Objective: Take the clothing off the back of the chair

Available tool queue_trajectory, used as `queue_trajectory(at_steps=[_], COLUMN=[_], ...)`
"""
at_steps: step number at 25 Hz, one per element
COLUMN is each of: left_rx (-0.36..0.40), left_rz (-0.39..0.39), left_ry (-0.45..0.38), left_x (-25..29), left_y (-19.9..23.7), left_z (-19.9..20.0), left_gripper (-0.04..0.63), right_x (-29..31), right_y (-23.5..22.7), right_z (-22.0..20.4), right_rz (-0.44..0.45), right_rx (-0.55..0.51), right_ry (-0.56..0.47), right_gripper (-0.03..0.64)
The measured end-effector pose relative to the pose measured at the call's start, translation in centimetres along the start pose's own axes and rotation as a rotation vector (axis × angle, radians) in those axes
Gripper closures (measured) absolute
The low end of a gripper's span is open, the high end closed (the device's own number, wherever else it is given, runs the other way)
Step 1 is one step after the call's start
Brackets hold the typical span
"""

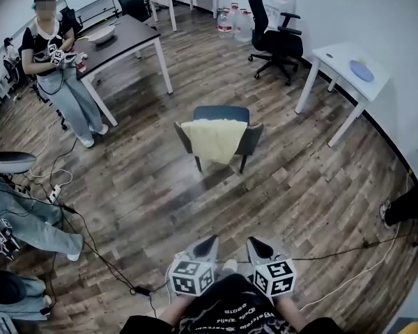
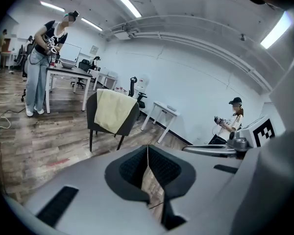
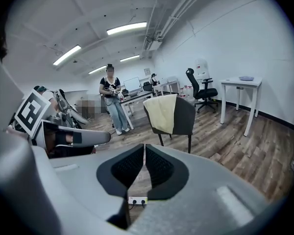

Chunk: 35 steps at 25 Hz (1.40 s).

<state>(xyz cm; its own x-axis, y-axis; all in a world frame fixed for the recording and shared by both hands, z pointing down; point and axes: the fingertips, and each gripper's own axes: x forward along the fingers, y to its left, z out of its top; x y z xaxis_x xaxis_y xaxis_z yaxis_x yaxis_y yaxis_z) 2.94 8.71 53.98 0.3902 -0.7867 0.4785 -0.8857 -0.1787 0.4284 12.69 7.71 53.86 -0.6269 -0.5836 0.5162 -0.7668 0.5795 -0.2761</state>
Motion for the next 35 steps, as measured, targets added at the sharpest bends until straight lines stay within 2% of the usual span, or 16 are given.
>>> queue_trajectory(at_steps=[7, 10, 14, 19, 21, 25, 29, 32, 35], left_rx=[0.008, 0.035, 0.028, 0.005, 0.007, -0.025, -0.045, -0.063, -0.049], left_rz=[-0.041, -0.032, 0.002, -0.011, -0.002, 0.018, 0.024, 0.041, 0.035], left_ry=[0.003, 0.011, 0.030, 0.028, 0.033, 0.017, 0.035, 0.035, 0.045], left_x=[3.2, 3.9, 4.8, 6.8, 7.6, 9.8, 12.6, 14.6, 17.0], left_y=[-1.4, -1.1, 0.5, 1.1, 2.4, 5.8, 9.3, 12.4, 14.7], left_z=[2.1, 2.5, 2.7, 3.2, 3.3, 6.0, 8.1, 10.8, 14.2], left_gripper=[0.584, 0.584, 0.584, 0.583, 0.583, 0.583, 0.583, 0.583, 0.583], right_x=[0.9, 1.0, 1.3, 2.1, 3.5, 7.4, 11.6, 15.2, 18.7], right_y=[-3.0, -3.5, -3.8, -6.4, -6.9, -7.2, -8.2, -8.7, -9.5], right_z=[2.3, 1.8, 0.9, 1.7, 2.0, 4.2, 6.4, 8.5, 11.2], right_rz=[0.013, 0.010, 0.002, -0.047, -0.052, -0.044, -0.062, -0.047, -0.042], right_rx=[0.011, 0.046, 0.092, 0.102, 0.110, 0.106, 0.107, 0.116, 0.110], right_ry=[-0.021, -0.017, -0.009, -0.008, -0.006, 0.011, 0.030, 0.043, 0.051], right_gripper=[0.597, 0.596, 0.597, 0.597, 0.597, 0.596, 0.596, 0.588, 0.586])
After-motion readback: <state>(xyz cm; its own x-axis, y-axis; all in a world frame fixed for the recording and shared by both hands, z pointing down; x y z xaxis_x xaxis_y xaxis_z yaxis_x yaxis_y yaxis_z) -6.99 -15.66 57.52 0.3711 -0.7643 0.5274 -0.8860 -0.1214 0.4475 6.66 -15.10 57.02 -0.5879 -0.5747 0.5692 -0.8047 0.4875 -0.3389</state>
